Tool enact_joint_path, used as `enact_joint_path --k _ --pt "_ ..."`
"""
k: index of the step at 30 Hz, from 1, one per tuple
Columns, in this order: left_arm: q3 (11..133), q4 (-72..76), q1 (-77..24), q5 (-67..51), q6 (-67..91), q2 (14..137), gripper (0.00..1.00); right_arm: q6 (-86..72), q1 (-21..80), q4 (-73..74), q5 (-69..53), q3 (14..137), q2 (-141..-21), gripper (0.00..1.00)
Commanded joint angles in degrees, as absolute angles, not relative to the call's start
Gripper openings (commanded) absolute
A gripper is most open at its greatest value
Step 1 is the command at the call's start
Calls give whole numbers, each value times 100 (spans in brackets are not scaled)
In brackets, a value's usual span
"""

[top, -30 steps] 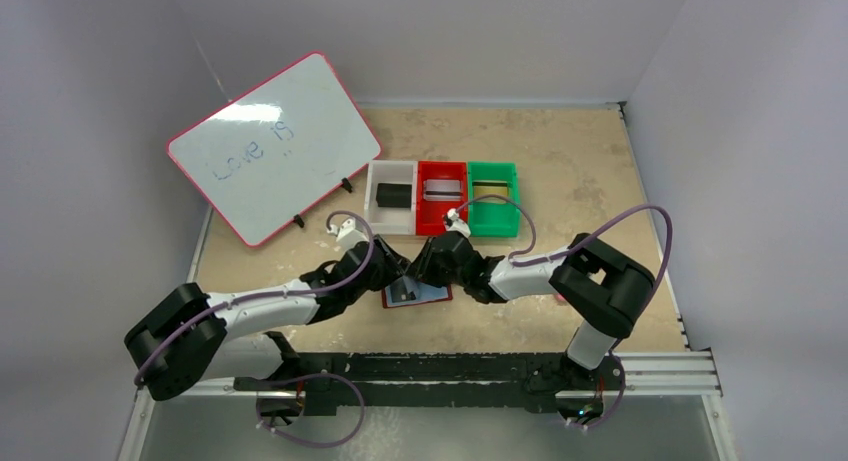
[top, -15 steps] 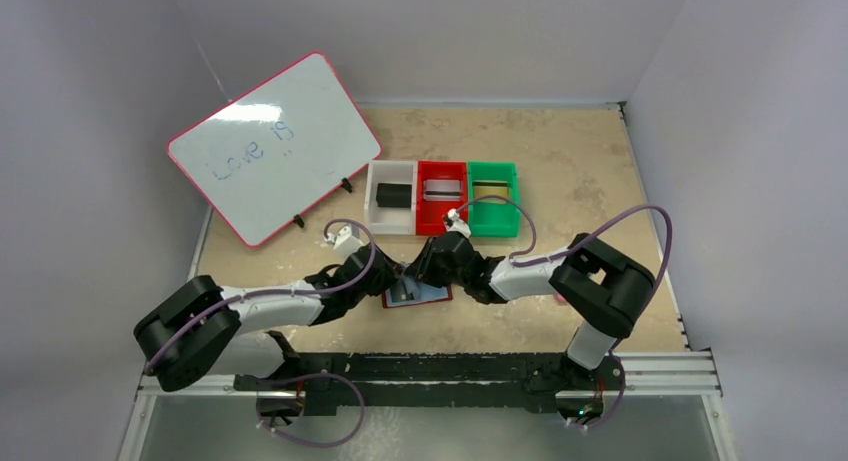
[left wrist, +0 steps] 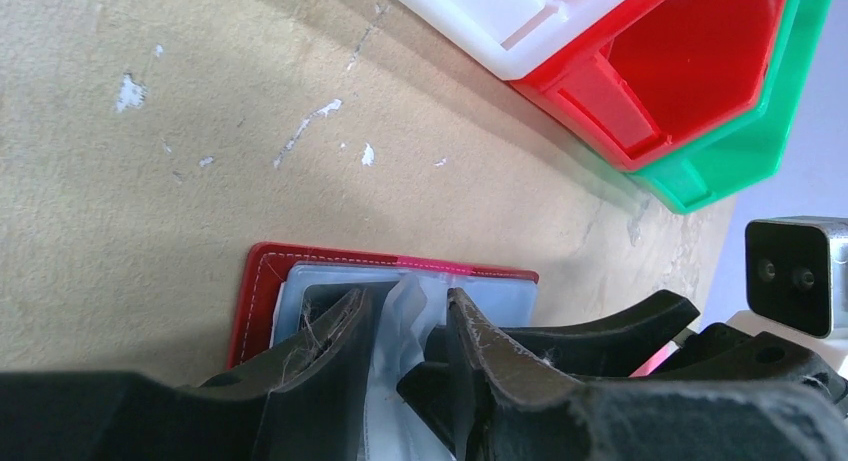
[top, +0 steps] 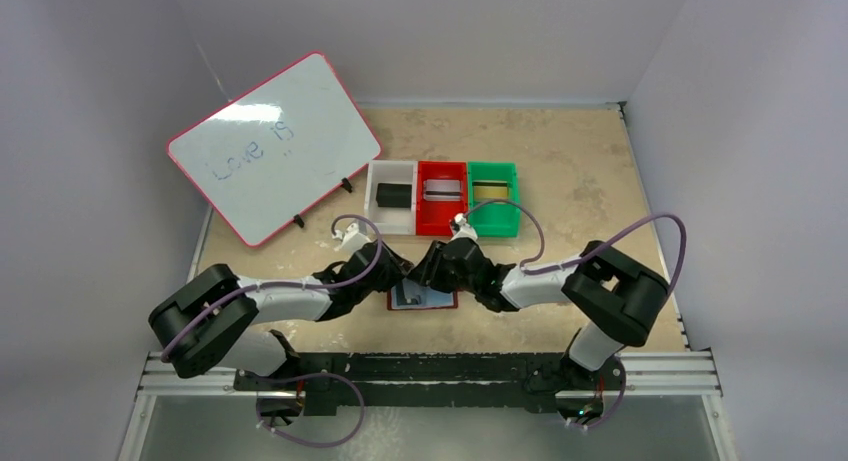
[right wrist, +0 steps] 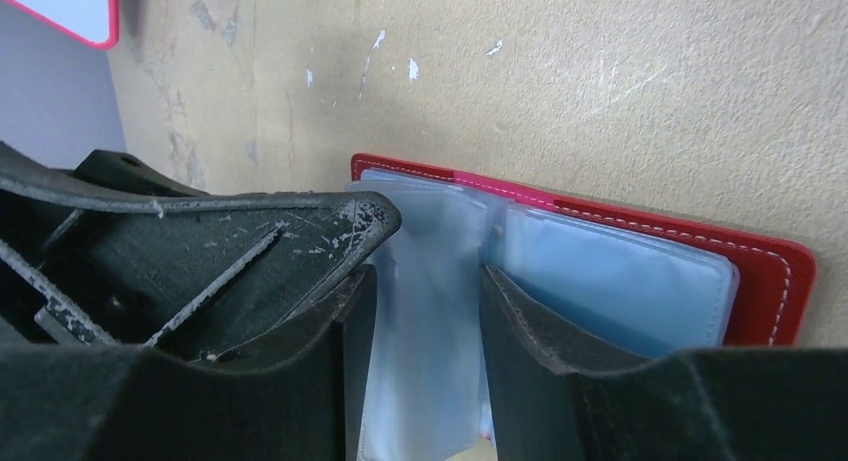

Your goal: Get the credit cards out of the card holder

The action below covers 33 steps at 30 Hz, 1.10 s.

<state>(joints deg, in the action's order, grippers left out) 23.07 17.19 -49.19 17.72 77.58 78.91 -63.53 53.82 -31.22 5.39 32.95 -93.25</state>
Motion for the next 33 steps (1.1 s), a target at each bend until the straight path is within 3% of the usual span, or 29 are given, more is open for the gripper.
enact_joint_path --k 1,16,33 --pt "2427 1995 -4948 1464 7825 7953 33 -6017 5357 -3198 544 3102 -9149 47" --pt "2472 2367 -4948 664 7655 8009 33 -5897 5357 -3181 1016 2516 -7701 62" --pt "3182 2616 -5337 -61 7413 8816 34 -7053 5353 -143 2757 2582 -5990 62"
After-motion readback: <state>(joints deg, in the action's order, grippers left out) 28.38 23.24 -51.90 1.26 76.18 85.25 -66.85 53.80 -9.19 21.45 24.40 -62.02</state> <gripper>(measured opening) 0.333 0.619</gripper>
